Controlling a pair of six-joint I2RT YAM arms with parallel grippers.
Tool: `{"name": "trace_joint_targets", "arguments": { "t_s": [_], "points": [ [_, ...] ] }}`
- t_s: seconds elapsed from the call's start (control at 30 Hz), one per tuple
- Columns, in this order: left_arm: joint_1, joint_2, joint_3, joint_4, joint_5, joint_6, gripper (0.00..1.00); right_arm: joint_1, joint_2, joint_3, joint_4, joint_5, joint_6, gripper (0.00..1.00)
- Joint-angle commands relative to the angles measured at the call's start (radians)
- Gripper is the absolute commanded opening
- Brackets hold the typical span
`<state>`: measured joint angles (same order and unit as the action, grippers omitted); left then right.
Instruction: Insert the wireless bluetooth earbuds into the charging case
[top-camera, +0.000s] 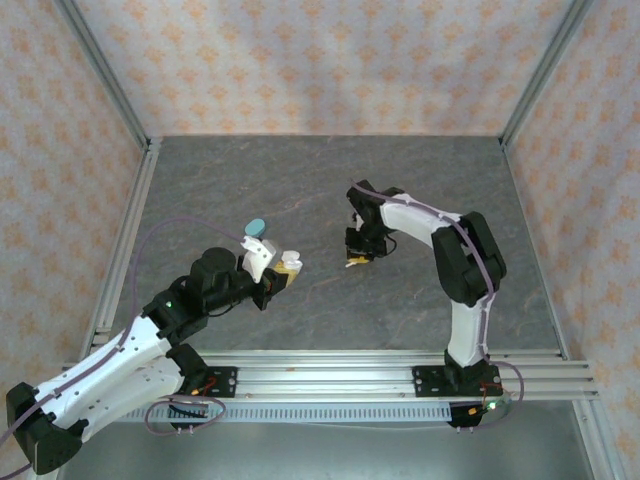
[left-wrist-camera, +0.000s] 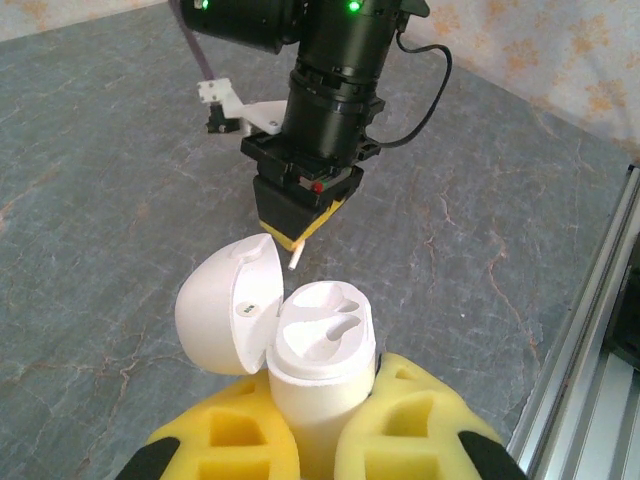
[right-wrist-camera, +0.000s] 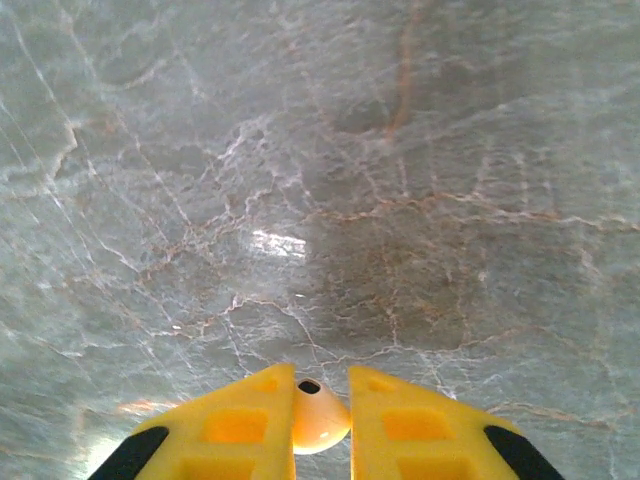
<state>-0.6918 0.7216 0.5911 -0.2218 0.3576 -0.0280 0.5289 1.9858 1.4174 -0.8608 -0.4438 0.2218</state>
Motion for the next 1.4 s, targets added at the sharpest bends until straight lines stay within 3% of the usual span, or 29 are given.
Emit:
{"name": "trace_joint_targets", "arguments": {
  "t_s": [0.0,0.3,0.53,0.8,0.93,1.03,1.17,1.37],
  "points": [
    [-0.003,-0.003,-0.013,0.002,-0.02,0.003,0.0,0.03,0.038,0.043,-0.158,0.056,-0.158,0.18],
    [-0.003,0.046,0.005,0.023,-0.014,0.006,0.0,0.097,0.077,0.058,-0.248,0.237,-0.282,0.21],
    [-0.003,0.081,0.025,0.022,-0.004,0.009,0.0,0.099,0.039,0.066,-0.226,0.238,-0.213,0.38],
    [-0.004,0.085,0.027,0.031,0.001,0.01,0.0,0.085,-0.148,0.002,-0.116,0.227,0.052,0.43],
    [-0.003,0.093,0.026,0.053,0.023,0.009,0.0,0.045,-0.268,-0.164,0.051,0.151,0.271,0.44],
    [-0.003,0.101,-0.003,0.146,0.107,0.013,0.0,0.042,-0.4,-0.364,0.277,0.165,0.441,0.44],
    [-0.006,0.125,-0.021,0.256,0.178,0.01,0.0,0.043,-0.428,-0.42,0.325,0.18,0.491,0.45],
    [-0.008,0.176,0.022,0.245,0.201,0.04,0.0,0.045,-0.378,-0.446,0.36,0.142,0.514,0.44]
  ]
}}
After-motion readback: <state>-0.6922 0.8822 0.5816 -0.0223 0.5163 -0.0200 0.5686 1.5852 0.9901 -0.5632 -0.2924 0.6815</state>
